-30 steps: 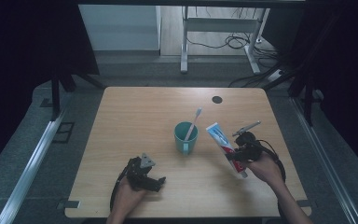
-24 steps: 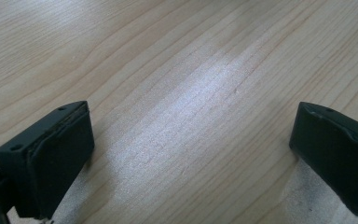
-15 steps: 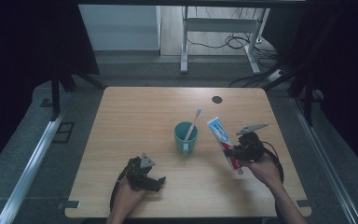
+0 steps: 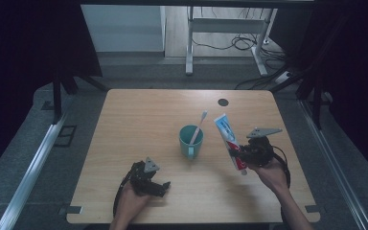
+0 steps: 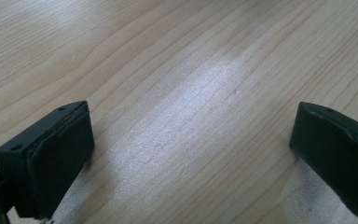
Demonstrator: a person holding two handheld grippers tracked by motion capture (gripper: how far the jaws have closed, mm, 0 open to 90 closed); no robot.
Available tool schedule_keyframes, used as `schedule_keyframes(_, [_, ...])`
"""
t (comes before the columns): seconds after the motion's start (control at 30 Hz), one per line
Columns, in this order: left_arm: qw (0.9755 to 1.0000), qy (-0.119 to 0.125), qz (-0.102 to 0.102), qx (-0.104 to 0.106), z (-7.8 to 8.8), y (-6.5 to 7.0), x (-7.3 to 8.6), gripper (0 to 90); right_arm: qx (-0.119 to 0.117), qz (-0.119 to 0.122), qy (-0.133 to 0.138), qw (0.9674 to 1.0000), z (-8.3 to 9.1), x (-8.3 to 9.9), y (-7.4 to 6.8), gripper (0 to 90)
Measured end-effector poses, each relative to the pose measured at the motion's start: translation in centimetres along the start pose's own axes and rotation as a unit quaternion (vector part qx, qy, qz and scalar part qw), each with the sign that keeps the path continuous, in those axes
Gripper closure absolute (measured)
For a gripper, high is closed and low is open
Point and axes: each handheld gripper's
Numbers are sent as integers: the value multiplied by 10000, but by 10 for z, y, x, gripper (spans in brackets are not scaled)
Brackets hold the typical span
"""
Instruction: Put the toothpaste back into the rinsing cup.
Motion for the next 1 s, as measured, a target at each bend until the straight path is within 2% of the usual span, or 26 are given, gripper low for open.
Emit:
schedule_keyframes(0.4, [10000, -7, -20, 6, 0, 0, 0, 0, 69, 70, 332, 9994, 1, -11, -8, 712])
schedule_keyframes(1.0, [10000, -11, -12, 6, 0, 0, 0, 0, 48, 119, 602, 9981, -7, -33, -17, 713])
Point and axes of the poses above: each handheld gripper's, and its own axes: z roughly backward along the jaws, x roughly out of its underside, y roughly to its right, and after that the axes turned 14 degrees about -y, right-handed
